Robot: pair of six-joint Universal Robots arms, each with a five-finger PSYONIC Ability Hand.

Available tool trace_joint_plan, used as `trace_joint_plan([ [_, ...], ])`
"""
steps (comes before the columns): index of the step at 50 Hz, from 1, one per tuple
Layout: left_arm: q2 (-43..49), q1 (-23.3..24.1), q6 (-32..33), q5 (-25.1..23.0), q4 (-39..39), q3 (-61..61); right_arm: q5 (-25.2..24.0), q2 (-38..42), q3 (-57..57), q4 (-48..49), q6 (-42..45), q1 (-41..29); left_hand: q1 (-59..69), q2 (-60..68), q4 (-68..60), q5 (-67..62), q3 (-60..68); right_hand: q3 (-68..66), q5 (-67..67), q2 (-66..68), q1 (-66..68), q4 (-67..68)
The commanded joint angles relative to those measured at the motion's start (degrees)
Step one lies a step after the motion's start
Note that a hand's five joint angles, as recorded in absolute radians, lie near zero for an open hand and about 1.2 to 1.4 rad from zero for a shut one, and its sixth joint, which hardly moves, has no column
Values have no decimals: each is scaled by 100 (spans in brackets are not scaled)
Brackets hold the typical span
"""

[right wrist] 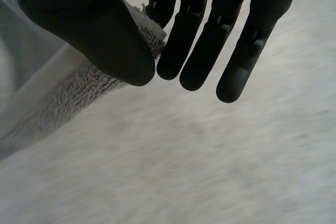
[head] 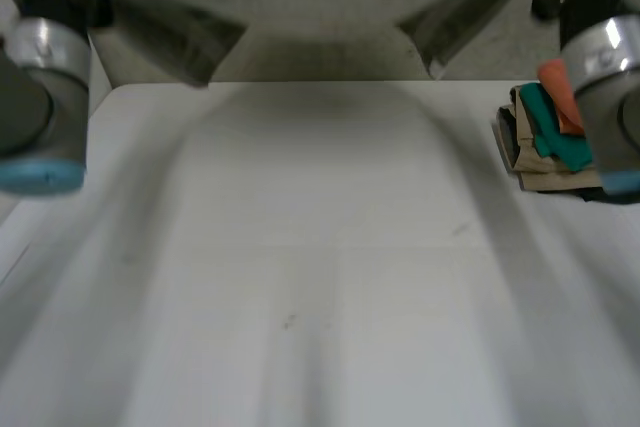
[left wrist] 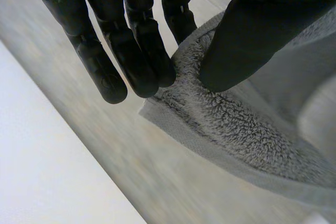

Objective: Fold the laundry.

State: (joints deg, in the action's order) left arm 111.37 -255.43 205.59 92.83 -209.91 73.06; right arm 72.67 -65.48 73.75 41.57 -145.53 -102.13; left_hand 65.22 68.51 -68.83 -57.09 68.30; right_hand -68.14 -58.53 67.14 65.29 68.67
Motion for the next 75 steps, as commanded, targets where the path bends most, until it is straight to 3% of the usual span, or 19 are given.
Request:
trace_joint_plan([
  [1, -37, 46, 33, -63, 65, 1717, -1393, 192, 1437, -614, 138, 658, 1478, 1149, -1117, -1291, 1170, -1186, -1147, 1286, 1471, 1133],
  [6, -37, 81, 51, -81, 56, 2422, -2132, 272, 2326, -658, 725, 966, 1478, 1149, -1117, -1291, 1170, -1186, -1147, 1286, 1471, 1133],
  [11, -72, 160, 51, -72, 56, 2616, -2441, 246, 2794, -790, 1465, 1125, 1478, 1149, -1117, -1291, 1170, -943, -903, 1042, 1227, 889],
  [13, -133, 169, 42, -72, 56, 2643, -2468, 246, 2908, -904, 1737, 1116, 1478, 1149, -1117, -1291, 1170, 2259, 2299, -2159, -1975, -2312],
  [14, -177, 169, 42, -72, 65, 2643, -2416, 237, 2961, -992, 1860, 1116, 1478, 1149, -1117, -1291, 1170, 4771, 4810, -4671, -4486, -4824],
  [16, -265, 169, 42, -72, 65, 2643, -2389, 194, 2970, -1141, 1888, 1116, 1478, 1149, -1117, -1291, 1170, 5333, 5373, -5233, -5049, -5386],
  [21, -432, 160, 42, -63, 82, 2669, -2214, -430, 2926, -1633, 1371, 1116, 1478, 1149, -1117, -1291, 1170, 5335, 5374, -5235, -5050, -5388],
  [25, -581, 169, 33, -63, 117, 2713, -1871, -791, 2794, -2029, 334, 1116, 1478, 1149, -1117, -1291, 1170, 5234, 5274, -5134, -4950, -5287],
  [29, -660, 169, 33, -63, 117, 2722, -1704, -958, 2584, -2468, -554, 1142, 1478, 1149, -1117, -1291, 1170, 4144, 4184, -4044, -3860, -4197],
  [30, -678, 160, 25, -63, 117, 2722, -1642, -1054, 2479, -2730, -843, 1160, 1478, 1149, -1117, -1291, 1170, 3207, 3247, -3108, -2923, -3260],
  [33, -687, 160, 25, -63, 126, 2722, -1545, -1169, 2163, -3397, -1362, 1151, 1478, 1149, -1117, -1291, 1170, 2745, 2784, -2645, -2460, -2798],
  [38, -687, 169, 16, -63, 144, 2722, -1282, -1161, 1512, -4813, -1856, 1213, 1478, 1149, -1117, -1291, 1170, 2793, 2833, -2694, -2509, -2846],
  [43, -678, 178, 16, -63, 153, 2713, -1106, -1047, 967, -6149, -1769, 1204, 1478, 1149, -1117, -1291, 1170, 3063, 3103, -2964, -2779, -3116],
  [56, -687, 178, 7, -54, 153, 2582, -869, -747, 1325, -5687, -1031, 1099, 1478, 1149, -1117, -1291, 1170, 3601, 3640, -3501, -3316, -3654],
  [66, -608, 178, -2, -54, 161, 2274, -262, -247, 2135, -3832, -134, 782, 1478, 1149, -1117, -1291, 1170, 3518, 3557, -3418, -3233, -3571],
  [75, -2, 187, -2, -45, 942, 983, -51, 79, 1986, -3647, -599, 159, 1478, 1149, -1117, -1291, 1170, 4039, 4078, -3939, -3754, -4092],
])
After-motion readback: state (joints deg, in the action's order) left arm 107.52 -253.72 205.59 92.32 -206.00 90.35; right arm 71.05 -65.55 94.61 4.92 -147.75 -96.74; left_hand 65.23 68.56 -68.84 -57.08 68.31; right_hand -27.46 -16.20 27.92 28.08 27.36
